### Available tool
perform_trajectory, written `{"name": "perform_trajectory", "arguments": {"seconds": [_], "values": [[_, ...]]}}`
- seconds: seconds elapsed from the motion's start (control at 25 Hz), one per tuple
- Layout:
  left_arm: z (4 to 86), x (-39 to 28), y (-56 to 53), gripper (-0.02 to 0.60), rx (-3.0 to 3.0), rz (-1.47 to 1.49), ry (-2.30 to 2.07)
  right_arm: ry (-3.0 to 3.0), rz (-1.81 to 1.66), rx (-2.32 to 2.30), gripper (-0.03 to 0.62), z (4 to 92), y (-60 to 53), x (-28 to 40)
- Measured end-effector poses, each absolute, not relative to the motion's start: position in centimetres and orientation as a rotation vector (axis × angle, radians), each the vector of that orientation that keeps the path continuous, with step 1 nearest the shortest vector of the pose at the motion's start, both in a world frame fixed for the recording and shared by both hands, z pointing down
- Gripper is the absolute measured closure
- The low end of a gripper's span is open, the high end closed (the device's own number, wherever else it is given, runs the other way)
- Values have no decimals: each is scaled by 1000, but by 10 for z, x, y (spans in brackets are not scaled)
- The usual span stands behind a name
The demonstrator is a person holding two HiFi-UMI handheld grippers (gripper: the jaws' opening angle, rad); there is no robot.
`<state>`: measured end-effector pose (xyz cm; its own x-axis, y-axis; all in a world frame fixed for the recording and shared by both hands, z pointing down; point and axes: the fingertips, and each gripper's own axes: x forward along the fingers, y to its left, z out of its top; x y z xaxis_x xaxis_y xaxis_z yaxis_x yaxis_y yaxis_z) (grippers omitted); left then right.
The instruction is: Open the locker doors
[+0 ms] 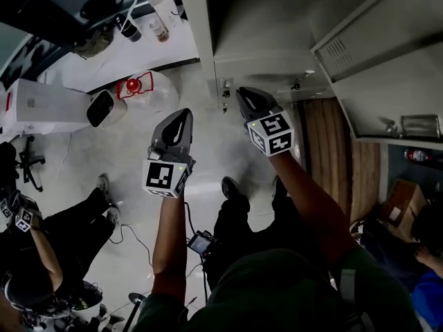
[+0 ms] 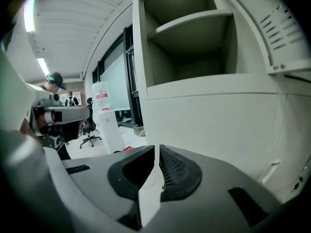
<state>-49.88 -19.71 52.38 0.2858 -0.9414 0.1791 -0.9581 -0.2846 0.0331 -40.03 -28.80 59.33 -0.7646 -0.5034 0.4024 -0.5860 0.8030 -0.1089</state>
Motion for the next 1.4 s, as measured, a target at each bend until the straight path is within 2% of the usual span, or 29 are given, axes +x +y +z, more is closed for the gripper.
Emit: {"name": "perform_trajectory", "arguments": {"seconds": [0.52, 1.04, 1.4], "values": [[576, -491, -220, 594, 2367, 164, -1797, -2573, 337, 843, 588, 682, -319, -431], [601, -477, -238, 594, 2384, 174, -1787, -2629, 223, 823, 588, 691, -326, -441], [625, -452, -250, 594, 2325, 239, -1761, -2668, 195, 650, 588, 689, -268, -409]]}}
